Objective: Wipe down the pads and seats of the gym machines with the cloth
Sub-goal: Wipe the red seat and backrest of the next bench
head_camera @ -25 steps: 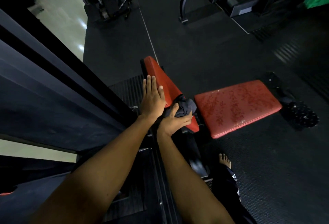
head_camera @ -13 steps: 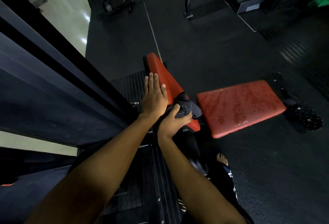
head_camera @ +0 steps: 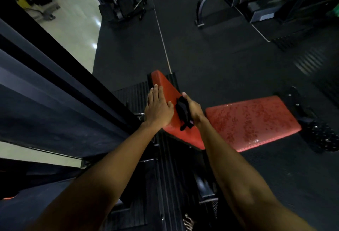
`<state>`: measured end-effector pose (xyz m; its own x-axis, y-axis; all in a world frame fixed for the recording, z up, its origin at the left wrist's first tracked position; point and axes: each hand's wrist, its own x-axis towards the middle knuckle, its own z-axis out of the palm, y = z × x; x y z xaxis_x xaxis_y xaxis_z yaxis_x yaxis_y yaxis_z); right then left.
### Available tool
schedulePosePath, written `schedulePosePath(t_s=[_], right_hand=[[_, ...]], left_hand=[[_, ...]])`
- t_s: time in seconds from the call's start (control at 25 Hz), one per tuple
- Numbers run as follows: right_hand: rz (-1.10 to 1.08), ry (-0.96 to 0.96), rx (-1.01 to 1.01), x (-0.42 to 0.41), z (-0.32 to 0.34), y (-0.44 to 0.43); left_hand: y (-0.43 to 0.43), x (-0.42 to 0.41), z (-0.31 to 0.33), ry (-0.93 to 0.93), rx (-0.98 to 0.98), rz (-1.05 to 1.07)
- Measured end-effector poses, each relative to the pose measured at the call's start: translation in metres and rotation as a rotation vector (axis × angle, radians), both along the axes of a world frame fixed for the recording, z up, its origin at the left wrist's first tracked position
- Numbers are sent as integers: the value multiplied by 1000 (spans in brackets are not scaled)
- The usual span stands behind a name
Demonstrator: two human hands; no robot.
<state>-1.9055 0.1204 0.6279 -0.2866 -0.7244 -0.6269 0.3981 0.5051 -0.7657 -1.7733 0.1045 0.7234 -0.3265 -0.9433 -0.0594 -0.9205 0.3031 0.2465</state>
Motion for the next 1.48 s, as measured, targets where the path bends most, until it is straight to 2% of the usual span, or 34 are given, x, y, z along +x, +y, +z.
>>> schedulePosePath(t_s=[0.12, 0.24, 0.32, 0.4, 0.48, 0.6, 0.68, 0.76, 0.88, 0.96, 1.0, 1.08, 1.12, 1.2, 1.32, 1.4, 1.48], right_hand=[[127, 165, -196, -3, 15, -1], [115, 137, -348, 5, -8, 34], [102, 55, -323, 7, -37, 45], [100, -120, -152, 4, -54, 37], [108, -201, -41, -7, -61, 12], [61, -42, -82, -22, -40, -42], [117, 52, -141, -21, -7, -64], [220, 143, -208, -18, 8, -52], [244, 245, -384, -5, -14, -10], [240, 370, -393, -9, -34, -13], [236, 404, -331, -14, -39, -27], [218, 399, -148, -28, -32, -62], [212, 379, -136, -36, -29, -79], [323, 425, -206, -42, -10, -101], [591, 651, -307, -33, 20, -98], [609, 708, -346, -33, 10, -80], [536, 699, -330, -37, -12, -64]], left_hand=[[-14, -8, 1, -26, 25, 14], [-28, -20, 0, -99, 26, 14], [-39, -27, 1, -128, 32, 35], [-50, -33, 3, -148, 40, 43], [-59, -39, 3, -171, 24, 43], [-63, -42, -1, -203, -27, 43], [-65, -42, -5, -200, -56, 47], [-68, -42, -7, -190, -57, 61], [-68, -42, -11, -220, -98, 55], [-68, -42, -12, -245, -112, 51], [-67, -42, -13, -254, -114, 49], [-67, -42, -12, -269, -115, 47], [-66, -43, -11, -284, -115, 49], [-65, -46, -11, -325, -115, 52], [-65, -48, -10, -389, -114, 46], [-65, -50, -7, -417, -98, 47], [-67, -54, -5, -480, -84, 29]])
